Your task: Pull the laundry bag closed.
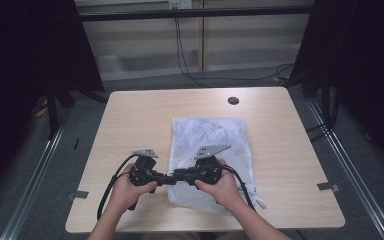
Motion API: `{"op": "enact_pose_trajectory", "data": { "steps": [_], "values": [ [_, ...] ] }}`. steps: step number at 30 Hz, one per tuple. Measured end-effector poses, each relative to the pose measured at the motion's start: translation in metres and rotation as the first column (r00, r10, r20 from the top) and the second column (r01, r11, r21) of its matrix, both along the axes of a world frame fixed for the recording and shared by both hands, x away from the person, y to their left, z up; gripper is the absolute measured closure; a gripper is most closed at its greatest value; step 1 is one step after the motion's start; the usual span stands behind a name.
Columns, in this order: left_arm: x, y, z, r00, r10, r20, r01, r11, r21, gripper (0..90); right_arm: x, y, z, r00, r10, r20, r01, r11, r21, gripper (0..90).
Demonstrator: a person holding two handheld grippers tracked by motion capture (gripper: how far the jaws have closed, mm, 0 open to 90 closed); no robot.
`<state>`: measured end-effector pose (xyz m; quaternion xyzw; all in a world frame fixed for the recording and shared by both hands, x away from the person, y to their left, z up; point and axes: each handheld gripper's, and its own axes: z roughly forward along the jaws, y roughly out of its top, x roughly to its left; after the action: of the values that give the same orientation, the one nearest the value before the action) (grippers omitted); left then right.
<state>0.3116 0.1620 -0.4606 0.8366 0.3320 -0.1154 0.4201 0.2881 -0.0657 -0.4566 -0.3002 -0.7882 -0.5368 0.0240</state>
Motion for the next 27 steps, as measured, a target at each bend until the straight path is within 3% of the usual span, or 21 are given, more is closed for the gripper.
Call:
{"op": "enact_pose_trajectory", "data": {
  "steps": [6, 19, 21, 27],
  "values": [
    [0.0001, -0.0007, 0.0000, 1.0000, 0.001, -0.002, -0.001, 1.0000, -0.005, 86.8, 0.0003, 0.0015, -0.0006, 1.0000, -0.001, -0.005, 0.002, 1.000, 0.015, 78.5],
    [-0.0006, -0.0002, 0.0014, 1.0000, -0.004, -0.006, 0.004, 1.0000, -0.007, 86.9, -0.0015, 0.0026, 0.0038, 0.9999, -0.014, -0.002, 0.014, 1.000, -0.026, 83.2],
    [-0.0012, 0.0000, 0.0020, 1.0000, 0.000, -0.002, 0.000, 1.0000, 0.003, 87.2, -0.0023, 0.0021, 0.0048, 1.0000, -0.008, -0.005, 0.008, 0.999, -0.035, 87.1],
    [-0.0018, 0.0010, 0.0039, 0.9999, 0.004, -0.014, -0.004, 0.9998, -0.018, 87.2, -0.0022, 0.0006, 0.0057, 1.0000, -0.005, -0.004, 0.005, 1.000, -0.022, 87.1]
  ]
}}
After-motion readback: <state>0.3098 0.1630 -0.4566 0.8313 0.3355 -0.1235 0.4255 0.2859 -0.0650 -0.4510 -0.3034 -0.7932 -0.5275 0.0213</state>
